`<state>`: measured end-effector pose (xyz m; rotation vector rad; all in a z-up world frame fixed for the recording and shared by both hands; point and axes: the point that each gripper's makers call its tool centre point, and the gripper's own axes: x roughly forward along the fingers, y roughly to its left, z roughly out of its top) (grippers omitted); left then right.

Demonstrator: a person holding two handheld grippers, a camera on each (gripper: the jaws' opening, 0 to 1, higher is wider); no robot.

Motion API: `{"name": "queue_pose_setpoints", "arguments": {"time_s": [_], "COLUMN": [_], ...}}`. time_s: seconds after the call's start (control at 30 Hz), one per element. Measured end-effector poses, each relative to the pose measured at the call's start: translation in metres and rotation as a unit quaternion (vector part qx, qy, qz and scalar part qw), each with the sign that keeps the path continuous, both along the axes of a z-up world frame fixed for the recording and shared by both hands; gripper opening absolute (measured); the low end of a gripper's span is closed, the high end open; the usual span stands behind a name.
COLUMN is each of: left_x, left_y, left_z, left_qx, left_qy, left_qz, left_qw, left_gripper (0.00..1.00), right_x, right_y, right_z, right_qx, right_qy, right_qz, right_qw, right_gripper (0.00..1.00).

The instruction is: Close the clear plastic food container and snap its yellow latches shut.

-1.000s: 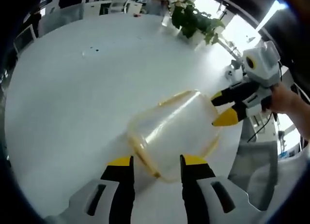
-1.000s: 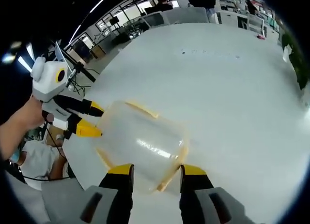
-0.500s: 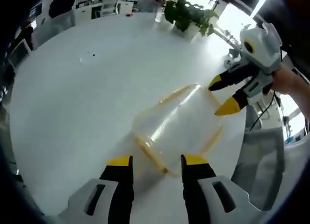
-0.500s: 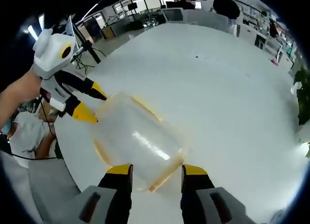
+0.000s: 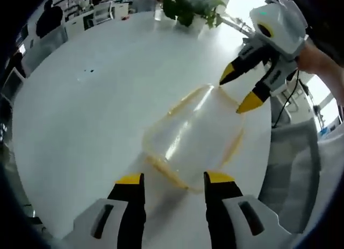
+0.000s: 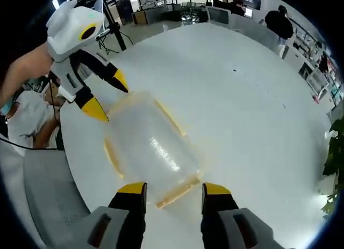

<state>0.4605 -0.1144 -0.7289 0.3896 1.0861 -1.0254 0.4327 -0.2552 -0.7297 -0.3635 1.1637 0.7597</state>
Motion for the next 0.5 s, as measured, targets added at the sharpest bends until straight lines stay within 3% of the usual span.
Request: {"name": "queue_pose_setpoints", "arguments": {"time_s": [0.2, 0.23, 0.33, 0.5], "left_x": [0.0035, 0.0025, 0.0028, 0.0005], "left_y": [-0.0003, 0.0, 0.0, -0.0047], "left_z": [0.0033, 0.0033, 0.0029, 0.0048], "left_qx": [0.011, 0.014, 0.022, 0.024], "left_qy": [-0.021, -0.021, -0.026, -0.033], "left_qz": [-0.035, -0.046, -0.061, -0.086], "left_qw": [0.9991, 0.9986, 0.9976, 0.9955], "left_gripper": [0.42, 0.42, 0.43, 0.44], "right_x": [-0.0023, -0.0028, -0.0047, -0.0032], "right_y": [-0.0027, -0.0079, -0.0036, -0.0061], "right_z": [-0.0014, -0.0028, -0.0034, -0.0023], "right_qx": [-0.033, -0.057, -0.047, -0.069], "right_qy": [-0.005, -0.005, 0.001, -0.003], "right_qz": [0.051, 0.07, 0.071, 0.102], "right_qw": [0.9981, 0.9959, 0.9963, 0.9924], "right_gripper": [0.38, 0.38, 0.4, 0.4]}}
